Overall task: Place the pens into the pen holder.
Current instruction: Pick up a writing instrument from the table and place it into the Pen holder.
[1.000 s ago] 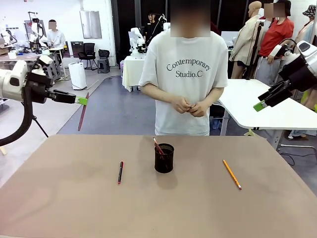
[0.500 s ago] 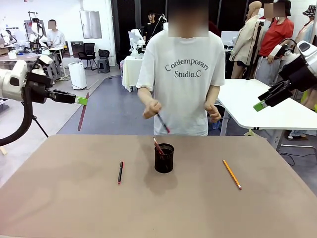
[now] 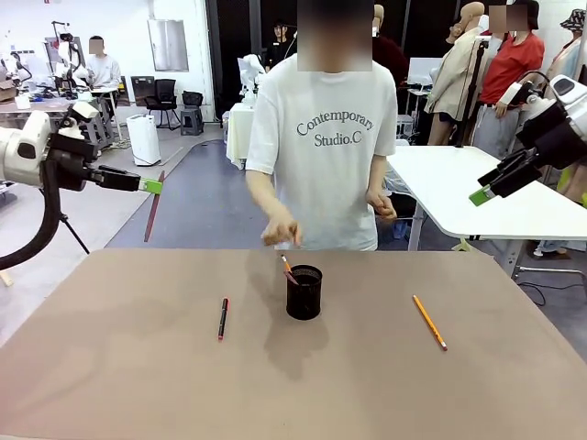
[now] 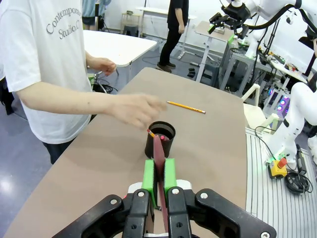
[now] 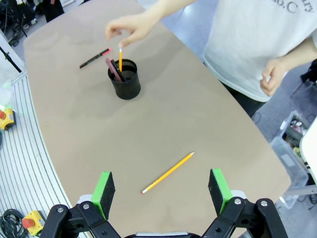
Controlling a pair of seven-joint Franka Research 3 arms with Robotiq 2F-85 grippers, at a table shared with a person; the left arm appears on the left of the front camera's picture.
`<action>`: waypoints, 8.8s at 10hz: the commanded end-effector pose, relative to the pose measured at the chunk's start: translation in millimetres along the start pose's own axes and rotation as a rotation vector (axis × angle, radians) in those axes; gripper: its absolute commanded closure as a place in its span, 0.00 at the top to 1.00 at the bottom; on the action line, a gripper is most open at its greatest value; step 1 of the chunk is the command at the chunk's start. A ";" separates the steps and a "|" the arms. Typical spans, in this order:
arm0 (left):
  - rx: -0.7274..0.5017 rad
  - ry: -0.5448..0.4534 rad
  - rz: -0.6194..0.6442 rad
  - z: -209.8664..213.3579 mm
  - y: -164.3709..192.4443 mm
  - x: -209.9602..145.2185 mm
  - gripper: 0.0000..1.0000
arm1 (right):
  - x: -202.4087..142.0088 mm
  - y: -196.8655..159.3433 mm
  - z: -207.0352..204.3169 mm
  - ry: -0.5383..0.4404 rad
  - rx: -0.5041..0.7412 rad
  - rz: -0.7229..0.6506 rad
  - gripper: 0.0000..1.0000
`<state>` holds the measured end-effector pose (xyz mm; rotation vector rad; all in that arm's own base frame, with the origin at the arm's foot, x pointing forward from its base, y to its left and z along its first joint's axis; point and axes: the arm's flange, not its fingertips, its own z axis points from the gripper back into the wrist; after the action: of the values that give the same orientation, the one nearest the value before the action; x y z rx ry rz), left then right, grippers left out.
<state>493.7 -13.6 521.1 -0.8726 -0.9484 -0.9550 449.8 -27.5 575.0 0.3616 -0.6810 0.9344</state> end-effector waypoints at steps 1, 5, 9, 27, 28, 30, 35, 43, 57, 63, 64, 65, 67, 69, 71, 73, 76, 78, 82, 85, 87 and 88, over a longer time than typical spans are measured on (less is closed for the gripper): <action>0.005 0.000 -0.003 0.0 -0.9 1.1 0.00 | 1.9 -0.3 0.5 -0.020 0.008 -0.004 1.00; 0.005 0.000 -0.003 0.0 -0.9 1.1 0.00 | 1.9 -0.3 0.5 -0.020 0.008 -0.004 1.00; 0.000 0.000 0.000 0.0 0.0 0.0 0.00 | 1.9 -0.3 0.5 -0.020 0.008 -0.004 1.00; -0.367 -0.378 -0.283 -253.1 -21.0 -11.9 0.00 | 1.9 -0.3 0.5 -0.020 0.008 -0.004 1.00; -0.379 -0.411 -0.297 -267.4 -11.2 -20.1 0.00 | 1.9 -0.3 0.5 -0.020 0.008 -0.004 1.00; -0.402 -0.436 -0.333 -285.5 4.5 -33.7 0.00 | 1.9 -0.3 0.5 -0.020 0.008 -0.004 1.00; -0.436 -0.513 -0.351 -325.1 36.6 -59.9 0.00 | 1.9 -0.3 0.5 -0.020 0.008 -0.004 1.00; -0.426 -0.447 -0.376 -343.0 44.4 -73.4 0.95 | 1.9 -0.3 0.5 -0.020 0.008 -0.004 1.00; -0.347 0.008 -0.347 -229.8 -17.9 -9.6 1.00 | 1.9 -0.3 0.5 -0.020 0.008 -0.004 1.00; -0.053 0.383 -0.308 -107.1 -33.7 40.8 1.00 | 1.9 -0.3 0.5 -0.020 0.008 -0.004 1.00; -0.073 0.410 -0.292 -95.9 -35.9 43.2 1.00 | 1.9 -0.3 0.5 -0.020 0.008 -0.004 1.00; -0.076 0.402 -0.279 -89.0 -42.5 39.7 1.00 | 1.9 -0.3 0.5 -0.020 0.008 -0.004 1.00; -0.057 0.364 -0.327 -68.7 -36.0 39.2 1.00 | 1.9 -0.3 0.5 -0.020 0.008 -0.004 1.00; -0.050 0.390 -0.307 -79.9 -33.6 40.9 1.00 | 1.9 -0.3 0.5 -0.020 0.008 -0.004 1.00; -0.050 0.390 -0.307 -79.9 -33.6 40.9 1.00 | 1.9 -0.3 0.5 -0.020 0.008 -0.004 1.00; -0.050 0.390 -0.307 -79.9 -33.6 40.9 1.00 | 1.9 -0.3 0.5 -0.020 0.008 -0.004 1.00; -0.050 0.390 -0.307 -79.9 -33.6 40.9 1.00 | -0.1 0.1 -0.3 0.002 0.000 0.000 1.00; -0.050 0.390 -0.307 -79.9 -33.6 40.9 1.00 | 21.8 10.8 -27.9 0.155 -0.028 -0.106 1.00; -0.050 0.390 -0.307 -79.9 -33.6 40.9 1.00 | 53.1 14.2 -97.5 0.436 -0.290 -0.258 1.00; -0.050 0.390 -0.307 -79.9 -33.6 40.9 1.00 | 33.2 -0.5 -145.0 0.503 -0.381 -0.429 1.00; -0.050 0.390 -0.307 -79.9 -33.6 40.9 1.00 | 14.6 -11.3 -157.0 0.528 -0.342 -0.424 1.00; -0.050 0.390 -0.307 -79.9 -33.6 40.9 1.00 | 19.2 1.5 -151.9 0.497 -0.356 -0.409 1.00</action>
<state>495.5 -108.4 536.7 -0.5710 -0.7449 -1.3669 518.2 65.1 459.9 -0.0514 -0.2533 0.4566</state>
